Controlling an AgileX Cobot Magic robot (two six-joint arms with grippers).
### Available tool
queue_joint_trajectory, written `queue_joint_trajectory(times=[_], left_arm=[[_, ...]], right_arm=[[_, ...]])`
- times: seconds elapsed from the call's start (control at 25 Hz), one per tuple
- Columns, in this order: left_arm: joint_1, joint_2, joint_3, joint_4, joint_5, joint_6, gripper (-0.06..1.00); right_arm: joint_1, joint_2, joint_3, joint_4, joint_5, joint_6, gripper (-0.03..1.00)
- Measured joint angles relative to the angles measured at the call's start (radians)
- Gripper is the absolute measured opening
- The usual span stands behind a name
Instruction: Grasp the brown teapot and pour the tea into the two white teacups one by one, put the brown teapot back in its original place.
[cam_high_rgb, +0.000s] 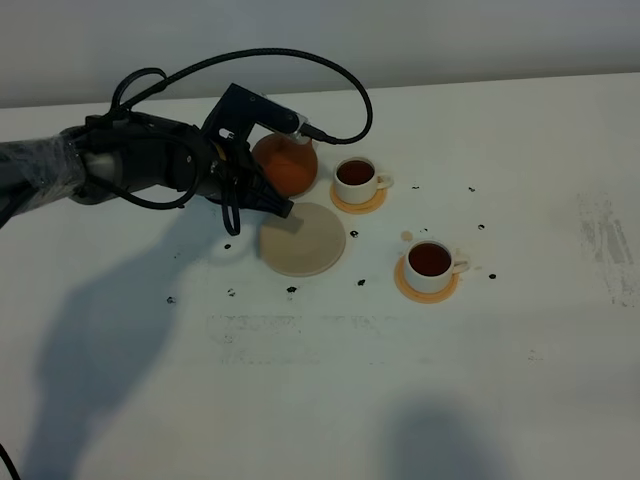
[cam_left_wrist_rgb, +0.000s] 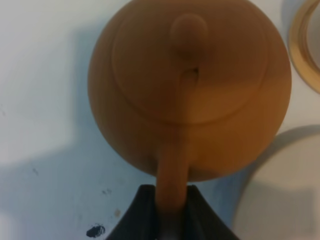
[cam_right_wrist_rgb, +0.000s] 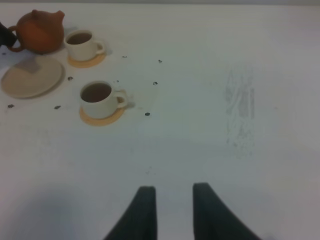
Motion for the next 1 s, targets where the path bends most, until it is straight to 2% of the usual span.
queue_joint_trajectory(times=[0.28,0.64,1.0], left_arm=[[-0.002,-0.039,-0.001,0.005,0.001,0.000,0.11],[-0.037,-0.157,0.006,0.021,0.083,0.001,0.11],[-0.073,-0.257,0.137,0.007,0.068,-0.018,0.11]], right_arm=[[0.000,0.000,0.000,0.000,0.000,0.000,0.20],[0.000,0.000,0.000,0.000,0.000,0.000,0.20],[0.000,0.000,0.000,0.000,0.000,0.000,0.20]])
